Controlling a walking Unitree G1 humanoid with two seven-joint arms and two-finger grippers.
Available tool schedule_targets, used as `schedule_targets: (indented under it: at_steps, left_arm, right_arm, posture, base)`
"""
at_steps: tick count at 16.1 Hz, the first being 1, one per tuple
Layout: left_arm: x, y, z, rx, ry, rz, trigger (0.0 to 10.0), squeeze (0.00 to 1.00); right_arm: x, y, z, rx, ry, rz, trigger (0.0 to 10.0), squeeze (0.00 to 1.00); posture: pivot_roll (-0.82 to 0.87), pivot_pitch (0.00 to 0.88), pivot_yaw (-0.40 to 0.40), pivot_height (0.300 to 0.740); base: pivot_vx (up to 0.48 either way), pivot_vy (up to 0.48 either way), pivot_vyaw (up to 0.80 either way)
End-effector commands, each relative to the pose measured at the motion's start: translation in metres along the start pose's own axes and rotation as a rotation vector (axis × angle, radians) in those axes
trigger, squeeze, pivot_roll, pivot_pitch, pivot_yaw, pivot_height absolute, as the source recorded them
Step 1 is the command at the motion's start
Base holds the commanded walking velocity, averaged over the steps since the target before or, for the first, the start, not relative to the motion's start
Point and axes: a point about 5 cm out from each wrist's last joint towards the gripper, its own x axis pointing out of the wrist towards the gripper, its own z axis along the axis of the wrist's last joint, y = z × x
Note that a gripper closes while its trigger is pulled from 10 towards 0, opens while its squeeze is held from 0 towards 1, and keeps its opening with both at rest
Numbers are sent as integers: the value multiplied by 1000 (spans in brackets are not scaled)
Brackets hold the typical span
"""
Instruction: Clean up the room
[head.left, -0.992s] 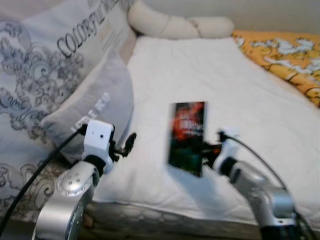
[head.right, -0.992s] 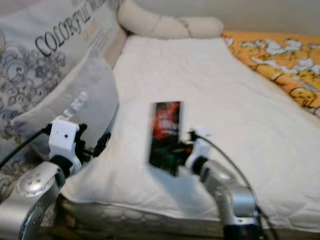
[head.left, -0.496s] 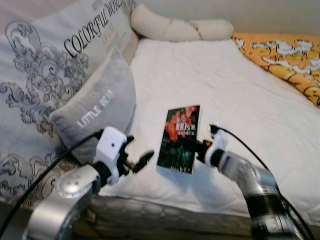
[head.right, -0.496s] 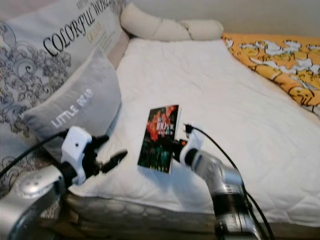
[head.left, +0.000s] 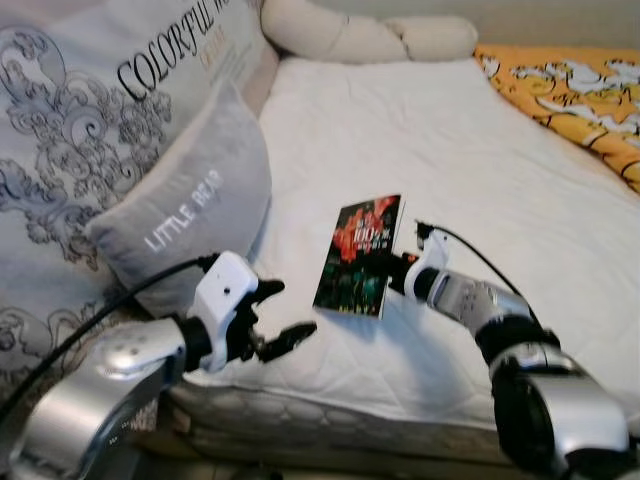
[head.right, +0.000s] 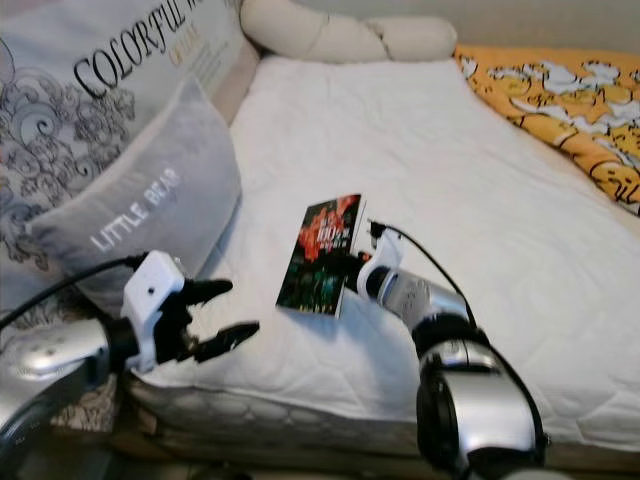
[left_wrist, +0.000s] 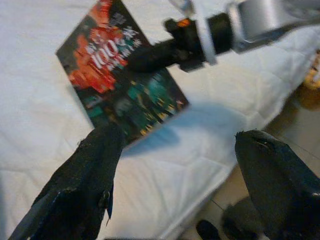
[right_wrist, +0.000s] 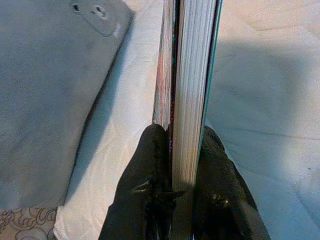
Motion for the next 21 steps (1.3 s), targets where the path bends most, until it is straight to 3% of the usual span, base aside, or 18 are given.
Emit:
schedule_targets:
  at_steps: [1, 6, 7, 8, 9, 13, 21]
  left_arm:
    - [-9, -5, -1, -3, 29, -28, 10000, 0]
    - [-37, -13, 3, 14, 105, -59, 10000, 0]
    - [-40, -13, 5, 17, 112, -60, 10000, 0]
    - [-42, -14, 7, 15, 113, -56, 10000, 0]
    - [-44, -15, 8, 14, 113, -54, 10000, 0]
    - [-48, -17, 9, 6, 122, -51, 10000, 0]
    - [-41, -16, 9, -6, 104, -39, 10000, 0]
  right_arm:
    - [0, -1, 3, -1, -3, -13, 10000, 0]
    - [5, 6, 5, 7, 2, -18, 10000, 0]
    - [6, 7, 9, -10, -15, -29, 10000, 192]
    - [5, 7, 13, -29, -30, -39, 10000, 749]
    - [5, 8, 18, -52, -45, -56, 10000, 1000]
    - [3, 11, 31, -100, -77, -66, 10000, 1000]
    - [-11, -3, 60, -312, -132, -201, 10000, 1000]
  posture:
    - [107, 160, 8, 740]
    - [213, 264, 12, 740]
    - [223, 272, 12, 740]
    - [232, 277, 14, 740]
    - [237, 280, 12, 740]
    - [241, 286, 7, 740]
    - [217, 221, 6, 740]
  base:
    - [0, 0, 0]
    - [0, 0, 0]
    - [0, 0, 0]
    - [0, 0, 0]
    - [0, 0, 0]
    - [0, 0, 0]
    - [0, 0, 0]
